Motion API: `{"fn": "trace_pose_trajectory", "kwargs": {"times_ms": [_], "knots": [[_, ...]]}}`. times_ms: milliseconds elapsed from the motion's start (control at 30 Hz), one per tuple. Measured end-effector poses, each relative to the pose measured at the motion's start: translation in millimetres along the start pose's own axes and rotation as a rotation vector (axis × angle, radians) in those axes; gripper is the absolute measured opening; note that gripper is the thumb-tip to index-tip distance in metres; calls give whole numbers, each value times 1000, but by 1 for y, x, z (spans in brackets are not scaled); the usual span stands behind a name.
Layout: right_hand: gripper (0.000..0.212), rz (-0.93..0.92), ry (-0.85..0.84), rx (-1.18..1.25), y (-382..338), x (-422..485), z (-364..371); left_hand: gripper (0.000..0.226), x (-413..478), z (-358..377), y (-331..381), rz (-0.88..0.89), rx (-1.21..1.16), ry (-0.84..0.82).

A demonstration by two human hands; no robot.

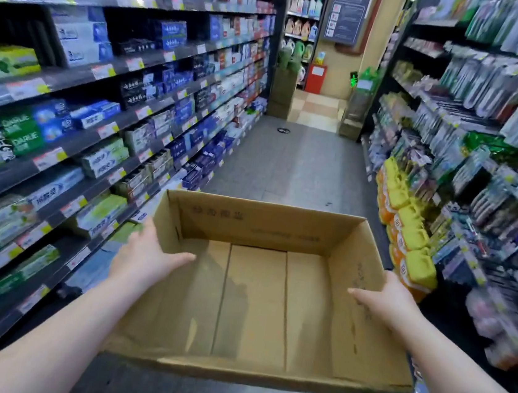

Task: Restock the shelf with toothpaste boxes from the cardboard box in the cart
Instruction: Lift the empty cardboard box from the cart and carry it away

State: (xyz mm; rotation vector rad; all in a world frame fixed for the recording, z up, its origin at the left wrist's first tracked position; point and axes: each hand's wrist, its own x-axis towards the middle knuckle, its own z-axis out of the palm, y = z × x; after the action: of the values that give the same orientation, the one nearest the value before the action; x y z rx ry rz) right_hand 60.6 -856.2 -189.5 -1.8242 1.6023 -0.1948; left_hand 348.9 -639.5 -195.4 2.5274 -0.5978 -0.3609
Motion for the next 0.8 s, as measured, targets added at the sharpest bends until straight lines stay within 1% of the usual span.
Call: {"fn": "trace_pose_trajectory", "kwargs": {"times_ms": [167,367,467,567,700,800], "knots": [[70,19,47,40,-22,97,-28,112,88,36,77,71,11,-15],[79,7,65,71,-45,242,-51,115,206,100,160,86,-2,-12],[73,8,56,57,-57,316,-65,119,260,132,202,50,-41,-36],[66,16,19,19,-75,388,-83,117,306,158,244,1,-50,-21],[60,-20,-6,-3,-106,482,-100,112,366,179,296,-40,-25,-17],[58,-25,-35,-28,-135,548,-103,113,420,193,324,-66,-37,-4]]}}
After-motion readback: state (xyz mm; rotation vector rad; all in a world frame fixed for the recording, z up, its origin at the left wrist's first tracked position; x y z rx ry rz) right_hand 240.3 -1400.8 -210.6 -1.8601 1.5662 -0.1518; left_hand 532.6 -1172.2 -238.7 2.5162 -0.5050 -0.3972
